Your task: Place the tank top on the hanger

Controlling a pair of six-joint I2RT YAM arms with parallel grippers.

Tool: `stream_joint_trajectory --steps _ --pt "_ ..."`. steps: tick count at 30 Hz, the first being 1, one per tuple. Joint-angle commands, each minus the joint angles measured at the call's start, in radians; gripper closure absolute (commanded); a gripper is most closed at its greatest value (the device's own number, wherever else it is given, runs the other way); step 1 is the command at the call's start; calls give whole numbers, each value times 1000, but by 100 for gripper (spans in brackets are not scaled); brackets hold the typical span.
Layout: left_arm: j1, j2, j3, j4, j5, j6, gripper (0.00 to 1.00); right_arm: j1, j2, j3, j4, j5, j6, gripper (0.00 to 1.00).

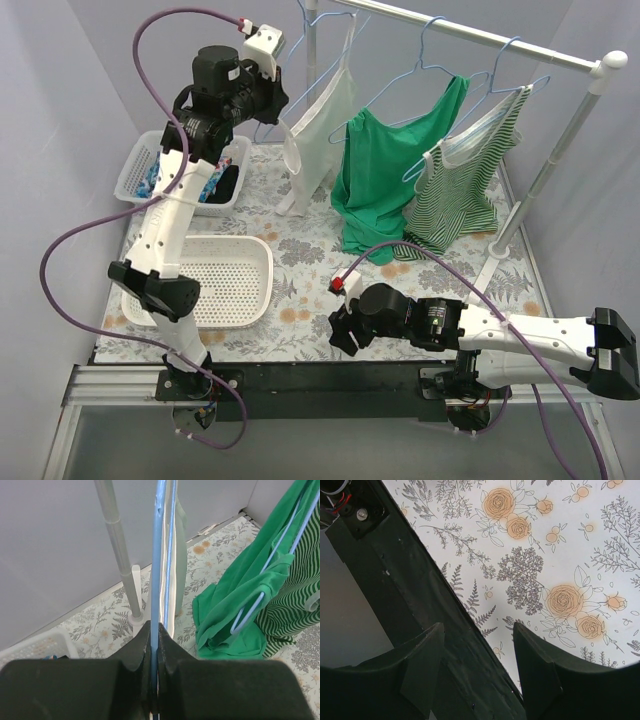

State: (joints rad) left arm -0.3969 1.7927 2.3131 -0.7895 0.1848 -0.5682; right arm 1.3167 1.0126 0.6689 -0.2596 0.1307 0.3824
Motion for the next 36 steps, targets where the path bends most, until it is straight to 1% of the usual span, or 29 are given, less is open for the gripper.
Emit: stream_joint_trajectory --steps 1,2,6,18,25,36 --pt "-3 62 100 38 68 4 100 1 -8 -6 34 0 18 35" --pt "-3 86 120 44 73 -1 100 1 -9 -9 34 1 18 35" --pt "-3 117 114 94 88 -16 100 1 -17 -14 34 10 32 35" --pt "-8 218 164 240 134 -104 100 3 -17 -14 34 35 47 35" --pt "-42 277 187 262 125 -99 100 1 -14 -11 43 43 50 35" --pt "-56 339 190 274 119 -104 100 1 6 -6 63 37 56 35"
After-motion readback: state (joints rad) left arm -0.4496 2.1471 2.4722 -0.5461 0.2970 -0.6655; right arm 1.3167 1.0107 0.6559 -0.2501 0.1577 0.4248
